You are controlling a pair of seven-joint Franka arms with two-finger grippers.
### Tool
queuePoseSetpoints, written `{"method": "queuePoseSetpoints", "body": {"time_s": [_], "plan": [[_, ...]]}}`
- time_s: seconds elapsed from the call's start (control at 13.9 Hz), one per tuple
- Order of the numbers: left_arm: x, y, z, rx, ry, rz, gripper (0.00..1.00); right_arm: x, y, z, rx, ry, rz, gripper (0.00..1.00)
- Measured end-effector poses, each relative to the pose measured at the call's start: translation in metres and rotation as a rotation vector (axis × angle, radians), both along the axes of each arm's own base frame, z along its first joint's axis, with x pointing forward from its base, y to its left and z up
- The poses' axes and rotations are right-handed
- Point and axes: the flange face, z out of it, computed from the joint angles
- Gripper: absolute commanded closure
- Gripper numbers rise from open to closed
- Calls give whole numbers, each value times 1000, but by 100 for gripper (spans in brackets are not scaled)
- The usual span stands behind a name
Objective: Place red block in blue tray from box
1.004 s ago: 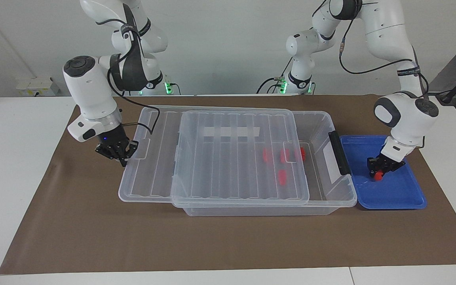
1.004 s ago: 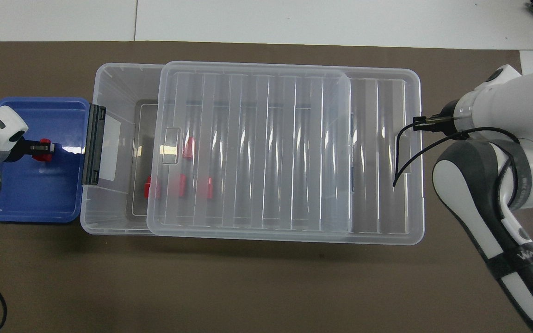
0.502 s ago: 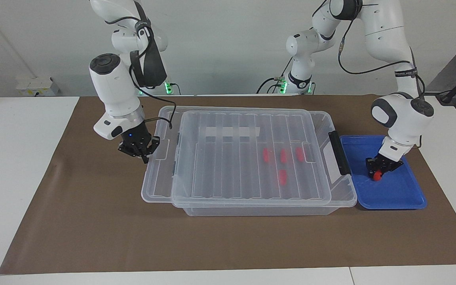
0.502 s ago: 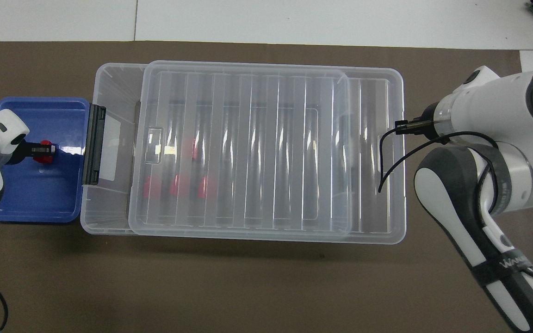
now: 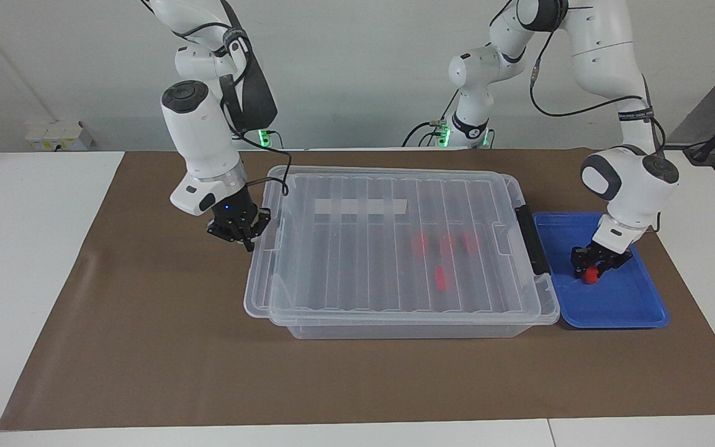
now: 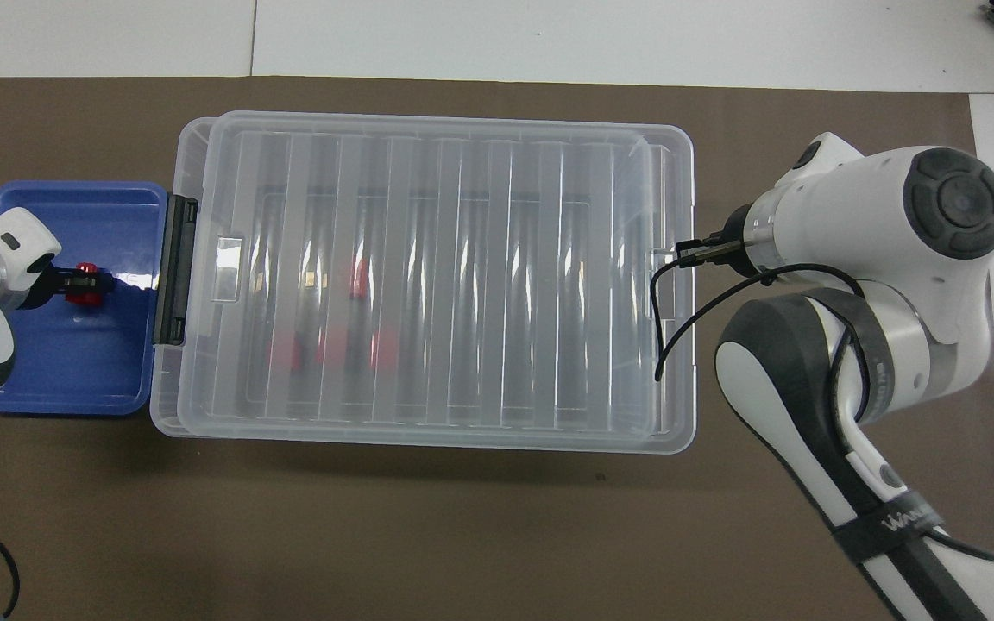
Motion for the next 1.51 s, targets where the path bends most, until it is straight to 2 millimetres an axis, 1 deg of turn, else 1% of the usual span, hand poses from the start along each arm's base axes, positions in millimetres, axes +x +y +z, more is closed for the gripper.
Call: {"method": "queuePoseSetpoints", "body": {"time_s": [0.07,0.14,0.22,0.36,0.43,0.57,0.65,0.79,0.86,0.93,1.0,1.08,1.15,1.22,1.29,1.36,1.43,1.51], "plan": [[2,-1,3,-2,3,-2,35,-1,3,0,1,0,5,100],[6,-1,11,-7,18,-5,34,-2,6,0,1,0,10,100],[13,-1,26,-13,38,-10,32,-2,9,0,2,1,15,100],[28,-2,72,-25,79,-24,25,-4,16,0,3,1,27,100],[32,-5,99,-29,95,-33,24,-5,17,0,3,1,29,100],[35,-10,155,-31,103,-46,8,-5,17,0,4,1,29,100],[33,-13,178,-30,101,-51,0,-5,17,0,4,1,29,100],[24,-21,218,-29,99,-65,0,-5,17,0,4,1,29,100],[18,-29,238,-28,91,-76,0,-4,17,1,4,0,28,100],[10,-42,261,-24,78,-95,0,-5,14,3,2,4,21,100],[-1,-59,283,-20,74,-121,0,-6,7,7,-1,10,3,100],[-13,-76,301,-16,75,-147,0,-7,-4,14,-6,17,-29,100],[-22,-90,312,-13,73,-169,0,-8,-20,22,-12,27,-69,100],[-26,-100,315,-11,75,-185,0,-11,-37,29,-18,40,-106,100],[-27,-105,312,-12,81,-192,0,-13,-55,36,-24,52,-140,100],[-27,-105,308,-13,90,-193,0,-16,-72,42,-28,63,-169,58],[-27,-106,305,-14,94,-195,0,-19,-85,48,-31,71,-192,8],[-27,-113,305,-17,89,-197,0,-23,-95,55,-32,75,-209,0]]}}
